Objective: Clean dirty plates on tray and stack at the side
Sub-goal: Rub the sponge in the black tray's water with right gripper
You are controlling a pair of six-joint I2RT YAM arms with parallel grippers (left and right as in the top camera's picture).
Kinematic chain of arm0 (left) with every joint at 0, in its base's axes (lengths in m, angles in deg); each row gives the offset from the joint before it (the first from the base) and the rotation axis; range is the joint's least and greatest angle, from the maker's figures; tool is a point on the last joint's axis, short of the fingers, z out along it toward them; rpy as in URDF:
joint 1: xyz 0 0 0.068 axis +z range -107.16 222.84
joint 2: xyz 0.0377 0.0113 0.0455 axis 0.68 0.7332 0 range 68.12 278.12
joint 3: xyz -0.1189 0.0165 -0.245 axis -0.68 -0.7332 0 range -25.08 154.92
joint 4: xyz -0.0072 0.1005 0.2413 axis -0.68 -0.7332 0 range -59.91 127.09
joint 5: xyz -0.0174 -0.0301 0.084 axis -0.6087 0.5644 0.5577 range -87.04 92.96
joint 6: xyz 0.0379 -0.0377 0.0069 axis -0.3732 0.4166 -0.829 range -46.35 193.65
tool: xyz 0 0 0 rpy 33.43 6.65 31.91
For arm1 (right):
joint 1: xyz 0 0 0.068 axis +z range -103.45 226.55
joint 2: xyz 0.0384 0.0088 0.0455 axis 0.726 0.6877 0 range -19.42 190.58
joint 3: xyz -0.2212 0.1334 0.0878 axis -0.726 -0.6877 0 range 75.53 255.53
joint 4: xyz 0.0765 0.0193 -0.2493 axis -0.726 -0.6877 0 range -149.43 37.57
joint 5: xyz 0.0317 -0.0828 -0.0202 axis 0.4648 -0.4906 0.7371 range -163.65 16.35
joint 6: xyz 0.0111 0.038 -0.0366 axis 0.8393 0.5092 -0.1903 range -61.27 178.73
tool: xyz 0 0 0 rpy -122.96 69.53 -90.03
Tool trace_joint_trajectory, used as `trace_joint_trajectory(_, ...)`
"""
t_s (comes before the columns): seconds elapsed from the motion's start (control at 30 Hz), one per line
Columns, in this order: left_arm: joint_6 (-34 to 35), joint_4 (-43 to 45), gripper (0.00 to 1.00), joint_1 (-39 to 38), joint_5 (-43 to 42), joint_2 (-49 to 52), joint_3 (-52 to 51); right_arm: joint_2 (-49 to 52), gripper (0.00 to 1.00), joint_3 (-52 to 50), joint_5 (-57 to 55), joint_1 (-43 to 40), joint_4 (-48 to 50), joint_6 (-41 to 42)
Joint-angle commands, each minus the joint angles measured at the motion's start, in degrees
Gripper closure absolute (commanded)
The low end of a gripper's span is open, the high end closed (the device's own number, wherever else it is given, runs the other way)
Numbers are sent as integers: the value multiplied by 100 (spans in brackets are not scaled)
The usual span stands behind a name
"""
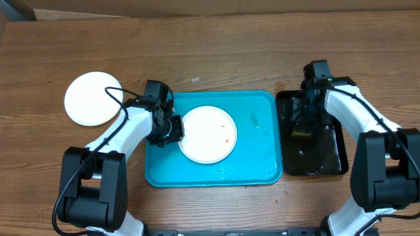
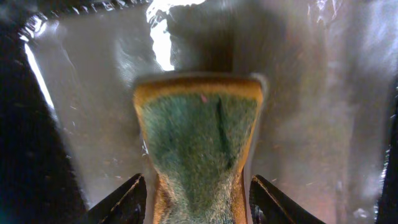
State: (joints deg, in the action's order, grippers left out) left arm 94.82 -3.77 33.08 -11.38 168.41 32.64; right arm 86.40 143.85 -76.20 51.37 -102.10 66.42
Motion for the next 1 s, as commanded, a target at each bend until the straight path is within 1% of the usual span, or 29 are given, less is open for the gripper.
trace_joint_trajectory(0.0,28,2,79,-2,-33,-28,-2,-15,48,-114,15,7,129,24)
trace_joint_trajectory(0.07,28,2,79,-2,-33,-28,-2,-15,51,-118,50,7,136,22)
trace_joint_trajectory(0.27,31,0,80,-2,-33,-28,-2,-15,51,-267,92,4,264,22)
trace_joint_trajectory(0.4,28,2,80,-2,-33,-28,-2,-15,55,-404,116,4,463,22)
trace_joint_trajectory(0.43,28,2,80,-2,-33,-28,-2,-15,60,-409,114,4,466,22)
trace_joint_trajectory(0.5,28,2,80,-2,-31,-28,-2,-15,86,-409,114,4,492,22)
trace_joint_trajectory(0.53,28,0,80,-2,-33,-28,-2,-15,92,-407,114,4,507,22)
trace_joint_trajectory(0.57,28,0,80,-2,-33,-28,-2,-15,96,-404,114,4,522,20)
trace_joint_trajectory(0.67,28,2,80,-2,-31,-28,-2,-17,96,-273,114,4,382,22)
trace_joint_trajectory(0.8,28,26,79,-2,-28,-28,-2,-17,96,131,111,7,-63,22)
trace_joint_trajectory(0.9,28,109,73,-2,-28,-28,-2,-17,96,382,-245,4,-448,46)
trace_joint_trajectory(0.97,28,144,72,-2,-28,-28,-2,-17,96,498,-459,4,-584,339)
